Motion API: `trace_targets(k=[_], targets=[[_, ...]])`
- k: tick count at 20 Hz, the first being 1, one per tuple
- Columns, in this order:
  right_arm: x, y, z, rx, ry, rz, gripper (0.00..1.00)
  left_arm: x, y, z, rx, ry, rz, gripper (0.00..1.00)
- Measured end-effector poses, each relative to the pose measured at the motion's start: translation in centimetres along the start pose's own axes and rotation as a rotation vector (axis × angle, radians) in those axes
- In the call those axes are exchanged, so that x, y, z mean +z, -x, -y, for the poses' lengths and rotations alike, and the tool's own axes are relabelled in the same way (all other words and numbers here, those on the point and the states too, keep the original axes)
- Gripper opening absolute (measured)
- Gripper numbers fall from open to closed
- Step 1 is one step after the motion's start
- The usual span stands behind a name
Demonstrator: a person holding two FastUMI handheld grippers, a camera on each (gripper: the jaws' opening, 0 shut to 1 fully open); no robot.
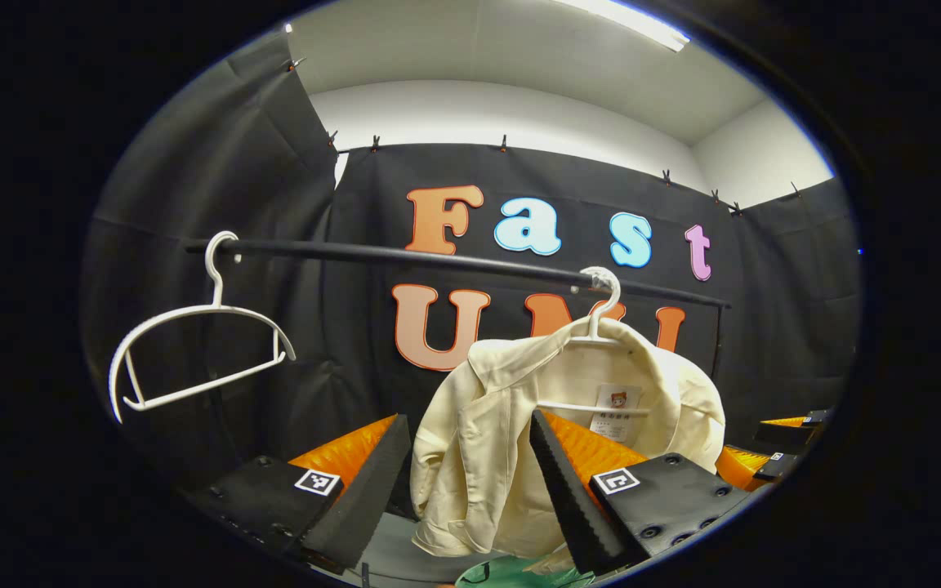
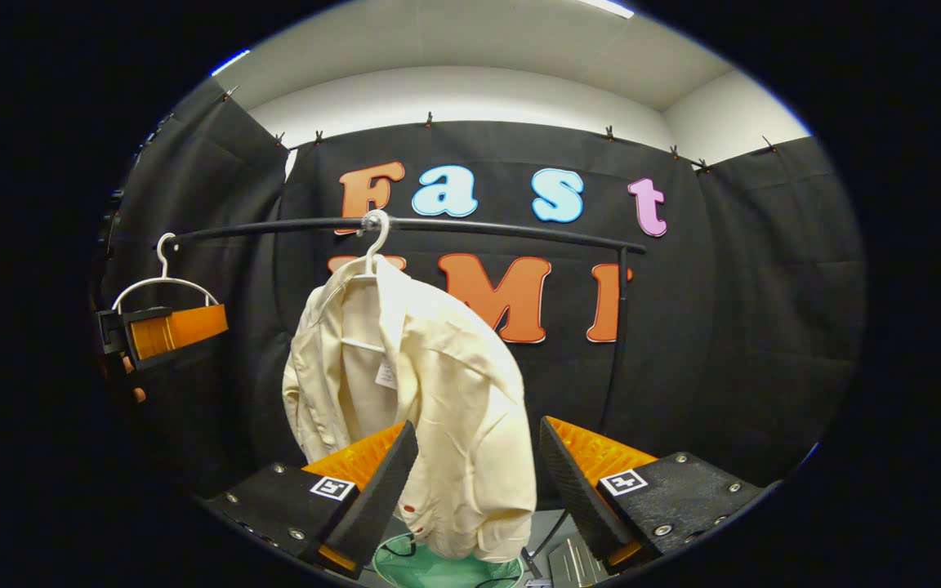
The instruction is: Grasp the clothes on the hanger with both hands and then place them into the laundry hamper below.
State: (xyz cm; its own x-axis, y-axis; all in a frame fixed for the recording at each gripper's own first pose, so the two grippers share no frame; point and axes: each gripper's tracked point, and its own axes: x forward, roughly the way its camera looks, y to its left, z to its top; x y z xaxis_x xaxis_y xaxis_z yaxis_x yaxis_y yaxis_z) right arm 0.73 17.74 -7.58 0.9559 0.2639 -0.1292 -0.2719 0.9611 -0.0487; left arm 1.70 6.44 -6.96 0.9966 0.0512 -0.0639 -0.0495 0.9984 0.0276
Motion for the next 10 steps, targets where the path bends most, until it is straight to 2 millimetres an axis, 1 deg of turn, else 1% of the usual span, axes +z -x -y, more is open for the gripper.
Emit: trace_targets(k=[2,5,6,7,8,10], targets=[[-1.3,-0.9,-1.9,0.031,0.002,-0.018,0.93,-1.3,-0.9,-0.2,-0.009,0.001,-0.016,0.97],[-3.5,-2.7,-3.8,0.068,0.013,-0.054,0.93,-4.3,-2.6,-0.1,-0.026,0.007,-0.066,0.96],[-4.3,-3.2,-4.3,0.081,0.008,-0.068,0.93,-5.2,-3.1,0.2,-0.034,0.007,-0.083,1.00],[-5.0,-3.7,-4.5,0.087,0.000,-0.080,0.93,-6.0,-3.6,0.3,-0.042,0.005,-0.091,1.00],[-5.6,-4.2,-4.6,0.092,-0.010,-0.092,0.93,-6.6,-4.2,0.3,-0.041,-0.007,-0.095,0.96],[-6.6,-5.4,-5.1,0.098,-0.032,-0.110,0.93,-8.1,-5.7,0.3,-0.042,-0.030,-0.101,0.96]])
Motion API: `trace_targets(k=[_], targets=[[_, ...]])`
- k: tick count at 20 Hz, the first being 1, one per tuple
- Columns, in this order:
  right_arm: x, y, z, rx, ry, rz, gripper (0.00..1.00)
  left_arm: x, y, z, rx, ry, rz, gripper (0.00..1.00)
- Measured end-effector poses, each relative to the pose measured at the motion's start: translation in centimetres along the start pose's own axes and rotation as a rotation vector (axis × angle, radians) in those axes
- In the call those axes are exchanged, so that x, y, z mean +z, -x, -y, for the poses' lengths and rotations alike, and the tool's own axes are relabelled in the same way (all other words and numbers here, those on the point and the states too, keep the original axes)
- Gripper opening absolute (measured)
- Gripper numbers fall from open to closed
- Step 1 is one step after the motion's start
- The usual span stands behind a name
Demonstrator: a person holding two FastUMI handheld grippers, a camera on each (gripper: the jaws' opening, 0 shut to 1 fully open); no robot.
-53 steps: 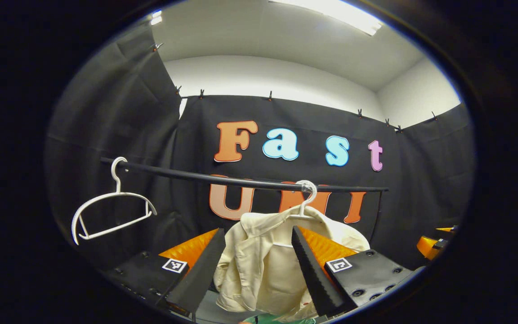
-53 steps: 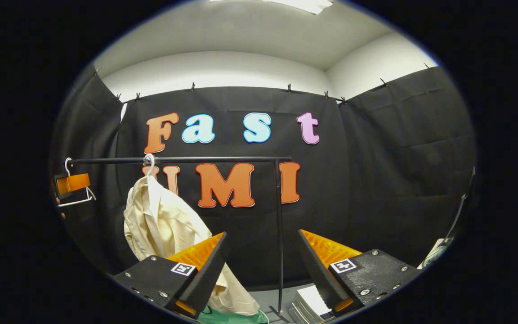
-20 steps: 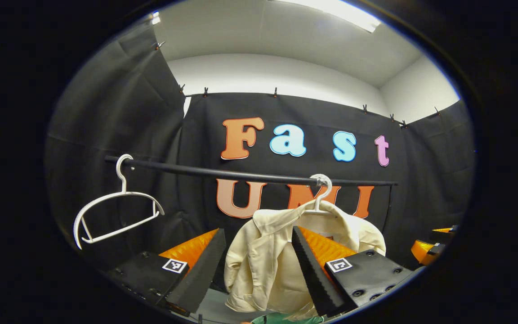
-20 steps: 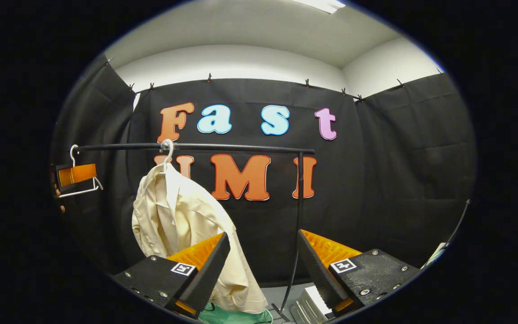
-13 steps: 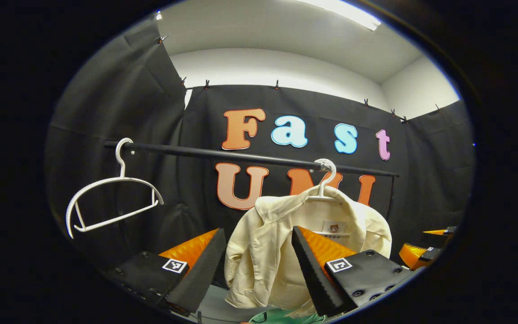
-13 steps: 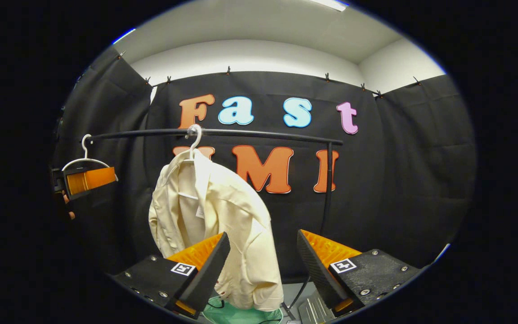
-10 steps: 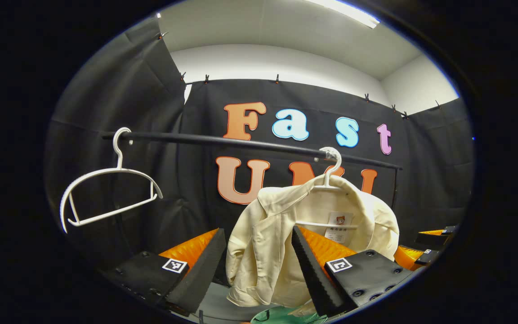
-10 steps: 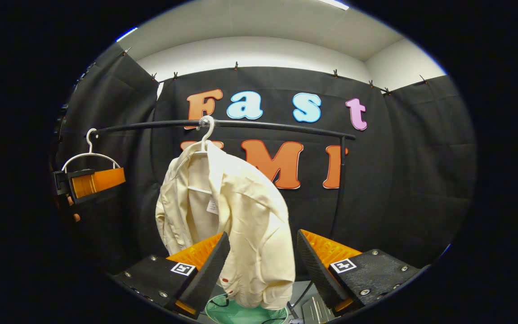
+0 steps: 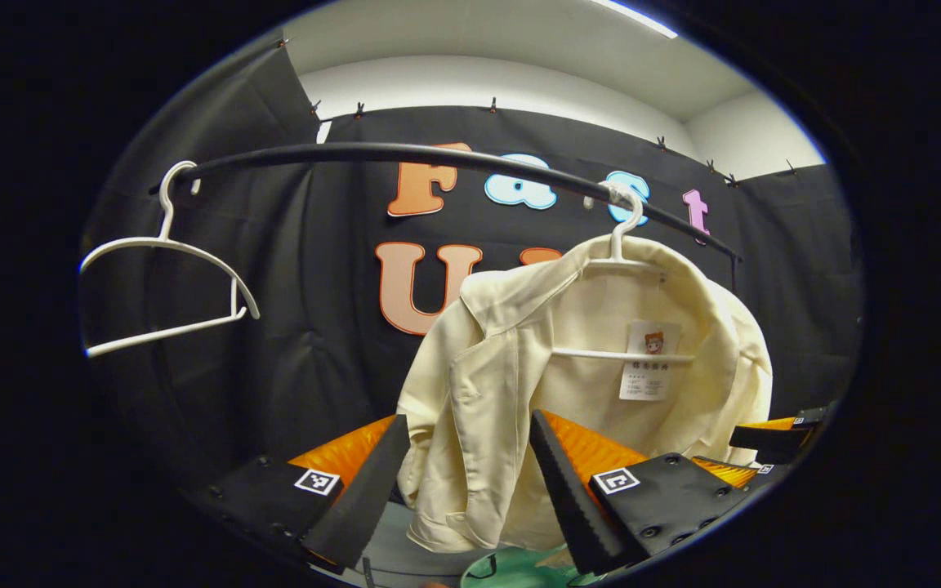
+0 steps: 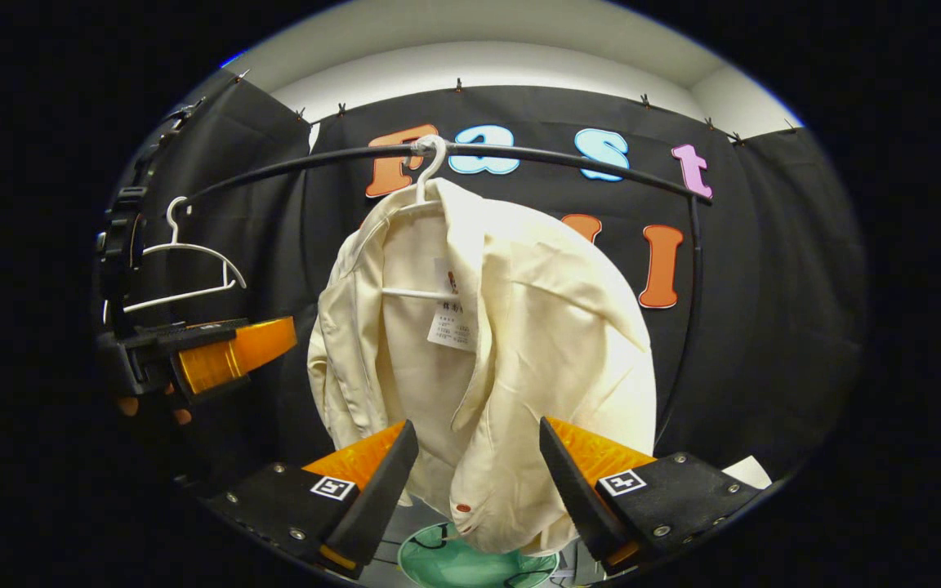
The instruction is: Grasp the clothes on the hanger with both hands and then place them into the laundry hamper below.
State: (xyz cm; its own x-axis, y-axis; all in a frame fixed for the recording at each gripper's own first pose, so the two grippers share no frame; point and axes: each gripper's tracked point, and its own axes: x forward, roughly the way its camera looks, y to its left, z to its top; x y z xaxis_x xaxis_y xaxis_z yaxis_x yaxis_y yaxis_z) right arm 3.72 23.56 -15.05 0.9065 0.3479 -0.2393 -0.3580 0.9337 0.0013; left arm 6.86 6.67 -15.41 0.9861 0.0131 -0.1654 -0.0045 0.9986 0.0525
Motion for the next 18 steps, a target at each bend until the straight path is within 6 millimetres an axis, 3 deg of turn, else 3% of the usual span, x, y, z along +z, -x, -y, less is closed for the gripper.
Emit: trace_targets(k=[3,8,12,16,17,18], targets=[[-0.9,-1.7,0.0,-0.003,-0.020,-0.015,0.90,-2.4,-2.7,1.2,-0.037,0.010,-0.038,1.00],[-2.1,-4.5,0.6,-0.019,-0.061,-0.038,0.86,-6.2,-6.6,2.1,-0.072,0.020,-0.118,0.97],[-2.8,-6.7,0.7,-0.025,-0.125,-0.060,0.76,-7.4,-9.1,2.4,-0.083,0.016,-0.116,1.00],[-2.7,-6.7,1.0,-0.036,-0.140,-0.054,0.63,-8.2,-10.3,3.1,-0.109,-0.003,-0.143,0.97],[-2.6,-6.6,1.2,-0.041,-0.140,-0.053,0.55,-8.3,-10.6,3.2,-0.113,0.001,-0.145,1.00],[-2.6,-6.7,1.4,-0.047,-0.139,-0.051,0.50,-8.2,-10.8,3.6,-0.122,0.008,-0.145,0.95]])
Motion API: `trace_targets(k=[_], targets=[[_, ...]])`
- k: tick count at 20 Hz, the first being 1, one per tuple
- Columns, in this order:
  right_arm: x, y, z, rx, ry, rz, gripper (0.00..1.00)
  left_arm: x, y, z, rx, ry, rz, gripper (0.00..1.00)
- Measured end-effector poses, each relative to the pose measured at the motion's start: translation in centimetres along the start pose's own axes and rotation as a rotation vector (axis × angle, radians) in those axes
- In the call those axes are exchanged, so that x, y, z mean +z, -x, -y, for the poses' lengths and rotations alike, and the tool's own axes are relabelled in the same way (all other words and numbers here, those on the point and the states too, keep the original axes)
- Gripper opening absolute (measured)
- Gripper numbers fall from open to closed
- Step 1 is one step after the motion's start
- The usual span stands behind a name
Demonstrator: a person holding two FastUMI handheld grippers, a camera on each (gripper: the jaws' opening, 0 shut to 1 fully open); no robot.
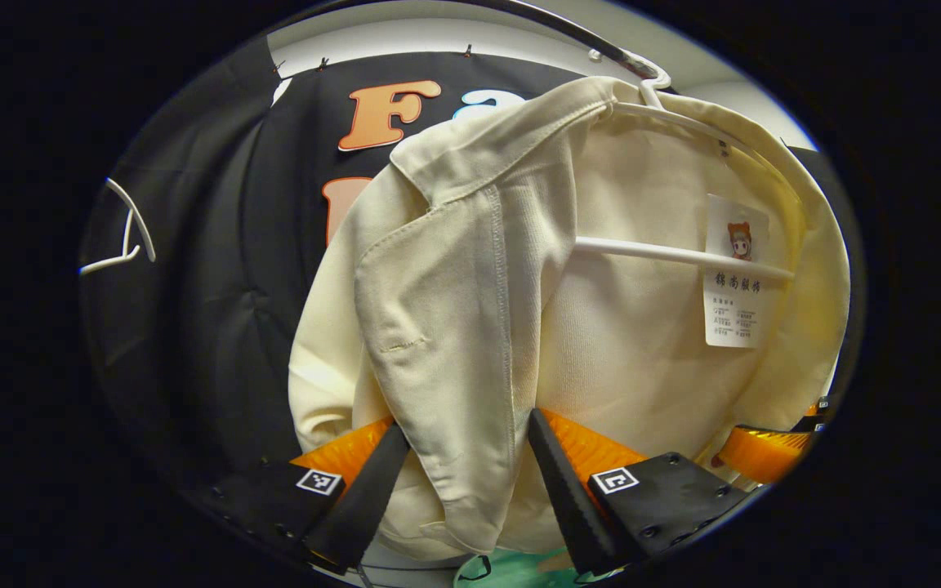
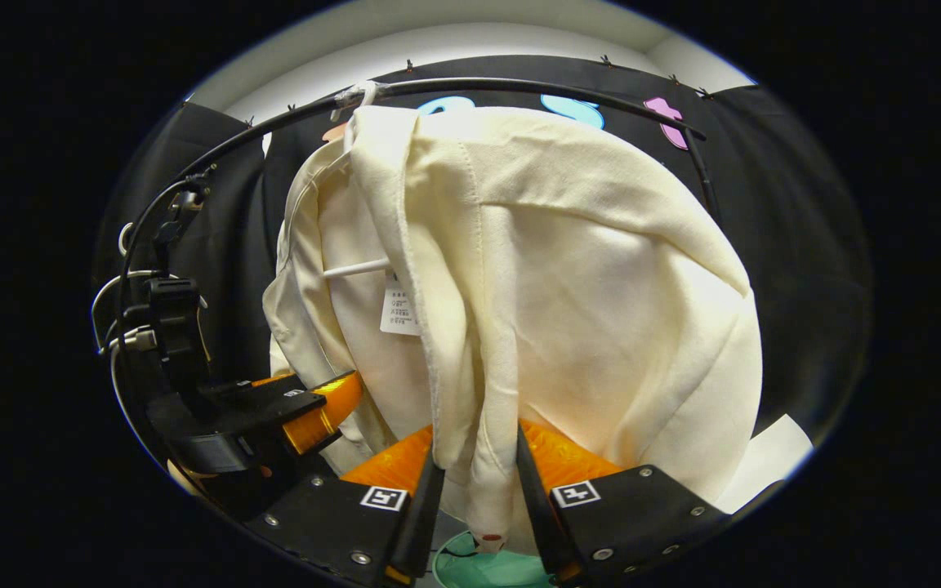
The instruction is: Grasp the clothes on the hanger with both hands and then place them into the laundry hamper below.
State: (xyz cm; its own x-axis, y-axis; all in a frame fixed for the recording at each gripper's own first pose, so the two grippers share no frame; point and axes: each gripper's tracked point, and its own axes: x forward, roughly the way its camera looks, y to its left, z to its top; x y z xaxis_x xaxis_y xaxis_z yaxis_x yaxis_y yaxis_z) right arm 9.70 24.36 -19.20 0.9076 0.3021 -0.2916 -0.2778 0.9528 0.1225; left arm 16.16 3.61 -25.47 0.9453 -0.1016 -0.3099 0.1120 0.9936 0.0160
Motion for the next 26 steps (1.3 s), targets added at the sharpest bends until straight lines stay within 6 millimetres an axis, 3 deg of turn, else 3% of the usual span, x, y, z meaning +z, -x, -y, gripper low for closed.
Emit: trace_targets(k=[1,2,3,4,5,6,7,12,17,20,26], targets=[[0.1,-0.1,0.2,-0.004,-0.001,0.002,0.40,0.0,-0.2,0.2,-0.010,0.004,0.002,0.91],[0.1,0.1,0.3,-0.006,-0.004,0.000,0.34,0.1,-0.2,0.3,-0.013,0.007,0.004,0.72],[0.2,0.4,0.3,-0.002,-0.012,0.002,0.22,0.1,-0.3,0.3,-0.016,0.007,0.003,0.63],[0.3,0.7,0.2,0.013,-0.021,0.004,0.16,0.0,-0.3,0.4,-0.019,0.003,-0.005,0.41],[0.4,1.1,0.2,0.022,-0.023,0.007,0.11,-0.4,-0.4,0.1,-0.011,-0.005,-0.023,0.32],[0.6,1.5,0.3,0.021,-0.019,0.008,0.07,-0.8,-0.2,-0.2,0.002,-0.006,-0.042,0.17],[0.8,1.9,0.2,0.024,-0.011,0.009,0.05,-0.8,0.3,-0.2,-0.012,-0.009,-0.046,0.10],[2.9,4.2,0.9,0.004,0.020,0.056,0.00,0.6,2.2,-1.8,-0.010,0.019,-0.032,0.07],[6.1,7.4,2.7,-0.022,0.001,0.102,0.00,4.4,5.1,-5.2,0.067,0.010,0.049,0.07],[8.2,8.9,3.9,-0.041,0.007,0.141,0.00,6.4,5.9,-7.8,0.112,0.009,0.080,0.06],[12.0,12.0,6.1,-0.078,0.045,0.207,0.00,10.2,8.3,-11.0,0.177,-0.006,0.141,0.06]])
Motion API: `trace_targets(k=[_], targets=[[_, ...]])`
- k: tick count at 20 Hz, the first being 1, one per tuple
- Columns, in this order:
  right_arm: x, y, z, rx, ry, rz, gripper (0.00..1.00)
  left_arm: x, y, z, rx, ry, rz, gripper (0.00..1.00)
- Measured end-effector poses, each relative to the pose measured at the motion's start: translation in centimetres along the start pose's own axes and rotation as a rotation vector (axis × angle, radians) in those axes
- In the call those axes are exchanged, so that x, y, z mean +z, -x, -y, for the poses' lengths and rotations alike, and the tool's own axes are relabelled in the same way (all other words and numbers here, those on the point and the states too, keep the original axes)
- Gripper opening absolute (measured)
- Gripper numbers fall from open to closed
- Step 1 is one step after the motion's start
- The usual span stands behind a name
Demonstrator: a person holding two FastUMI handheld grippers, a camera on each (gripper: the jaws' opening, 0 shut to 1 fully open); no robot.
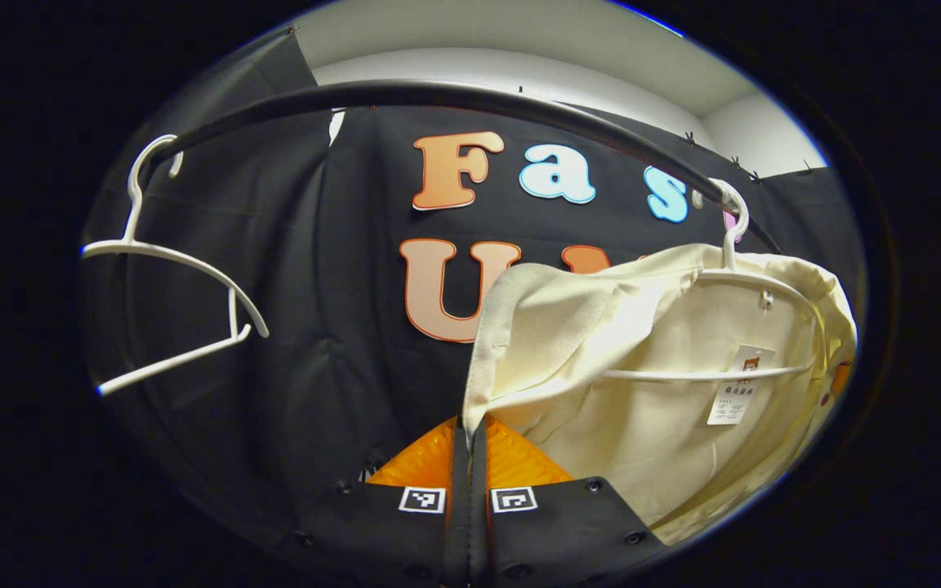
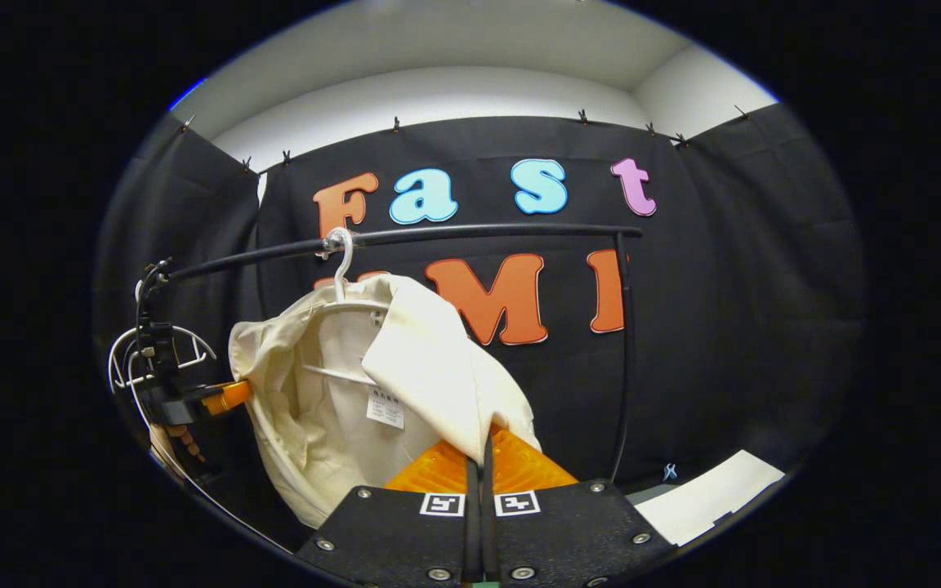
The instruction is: Grasp the clothes on the hanger with both hands and then place them into the laundry hamper below.
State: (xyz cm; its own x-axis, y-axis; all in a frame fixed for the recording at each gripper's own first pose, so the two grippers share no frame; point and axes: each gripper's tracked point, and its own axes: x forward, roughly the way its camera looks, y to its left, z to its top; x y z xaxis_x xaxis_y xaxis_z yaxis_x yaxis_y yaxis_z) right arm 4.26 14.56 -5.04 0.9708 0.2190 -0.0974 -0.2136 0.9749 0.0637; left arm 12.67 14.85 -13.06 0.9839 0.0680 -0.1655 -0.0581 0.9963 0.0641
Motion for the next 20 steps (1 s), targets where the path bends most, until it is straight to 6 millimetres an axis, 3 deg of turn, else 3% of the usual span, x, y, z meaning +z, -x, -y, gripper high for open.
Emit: trace_targets(k=[5,11,16,20], targets=[[2.8,1.3,2.0,-0.012,0.016,0.028,0.00,3.1,0.5,-1.5,0.032,-0.050,0.052,0.06],[4.9,2.1,3.1,-0.018,0.050,0.053,0.00,2.8,0.9,-0.9,0.017,-0.040,0.037,0.06],[7.8,1.7,6.3,-0.049,0.061,0.091,0.00,4.5,-0.1,-2.2,0.036,-0.023,0.050,0.07],[8.3,0.0,8.0,-0.048,0.062,0.082,0.00,5.7,-0.7,-2.6,0.036,-0.025,0.059,0.06]])
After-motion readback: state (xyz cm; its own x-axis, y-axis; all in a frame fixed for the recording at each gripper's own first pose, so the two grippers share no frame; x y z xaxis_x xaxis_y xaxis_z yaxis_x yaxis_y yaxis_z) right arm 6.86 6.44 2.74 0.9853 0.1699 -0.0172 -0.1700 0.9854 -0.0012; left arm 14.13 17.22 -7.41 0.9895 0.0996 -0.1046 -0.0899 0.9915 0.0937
